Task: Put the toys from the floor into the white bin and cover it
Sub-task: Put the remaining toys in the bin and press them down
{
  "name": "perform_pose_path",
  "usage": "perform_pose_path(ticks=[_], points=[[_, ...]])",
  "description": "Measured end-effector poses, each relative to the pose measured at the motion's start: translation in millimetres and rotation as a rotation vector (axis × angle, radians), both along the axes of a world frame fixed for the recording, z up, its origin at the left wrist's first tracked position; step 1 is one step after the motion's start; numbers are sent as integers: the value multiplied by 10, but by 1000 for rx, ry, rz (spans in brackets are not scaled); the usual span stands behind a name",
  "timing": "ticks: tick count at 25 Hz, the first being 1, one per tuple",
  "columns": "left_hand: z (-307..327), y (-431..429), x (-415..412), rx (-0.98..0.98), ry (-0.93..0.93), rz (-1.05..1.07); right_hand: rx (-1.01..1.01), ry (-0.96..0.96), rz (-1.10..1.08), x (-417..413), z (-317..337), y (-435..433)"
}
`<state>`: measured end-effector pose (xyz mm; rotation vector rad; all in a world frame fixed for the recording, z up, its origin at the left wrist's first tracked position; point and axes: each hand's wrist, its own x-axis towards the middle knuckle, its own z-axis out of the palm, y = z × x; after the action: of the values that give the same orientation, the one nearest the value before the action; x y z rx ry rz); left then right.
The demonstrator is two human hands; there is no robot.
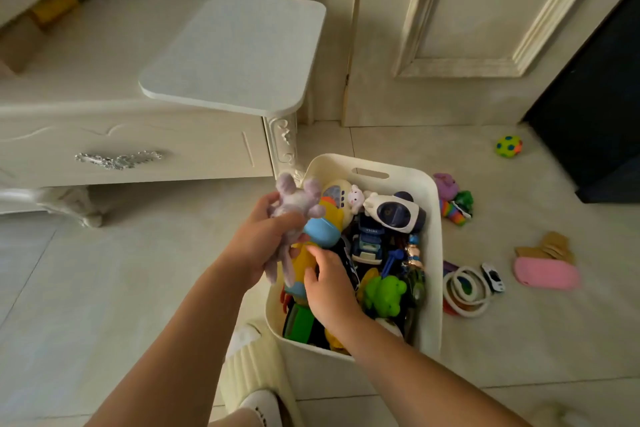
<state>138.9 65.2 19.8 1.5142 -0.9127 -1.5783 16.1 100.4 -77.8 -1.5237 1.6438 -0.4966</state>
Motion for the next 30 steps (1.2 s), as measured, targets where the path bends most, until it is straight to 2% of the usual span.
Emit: perform_pose_path(ticks=[4,7,8,9,10,12,13,14,15,17,18,20,23,26,28,30], points=[[-67,38,-101,18,-24,-24,-73,45,41,5,-135,4],[-153,81,-226,57,-68,-86,10,16,85,-21,-15,-50],[-187,100,-261,59,-115,-108,48,10,58,-57,58,-69],[-224,116,-295,50,-160,-114,82,-38,-74,-127,134,-98],[-249,130,-333,37,-190,-112,118,-162,-280,-236,220,-140],[-325,161,-432,8,-228,-120,248,-583,-620,-462,358,-234],[-375,180,-501,-6,-241,-145,324,-765,-667,-572,401,-258],[-432,189,-572,-14,-257,-188,354,-823,-629,-658,430,-276],[-475,199,-657,-13,-268,-248,351,-781,-561,-718,440,-279],[-547,205,-809,1,-312,-362,246,-519,-511,-780,349,-268],[-581,208,-864,-17,-393,-416,171,-368,-522,-814,284,-262],[-626,215,-895,-83,-636,-463,78,-206,-478,-852,134,-192],[-666,252,-819,-206,-826,-453,50,-157,-374,-833,-12,-95],[-711,248,-723,-214,-814,-343,129,-163,-246,-784,-54,-113],[-692,257,-661,-196,-778,-248,210,-98,-145,-774,-69,-172],[-684,288,-646,-273,-798,-256,279,-59,-82,-793,-62,-254]])
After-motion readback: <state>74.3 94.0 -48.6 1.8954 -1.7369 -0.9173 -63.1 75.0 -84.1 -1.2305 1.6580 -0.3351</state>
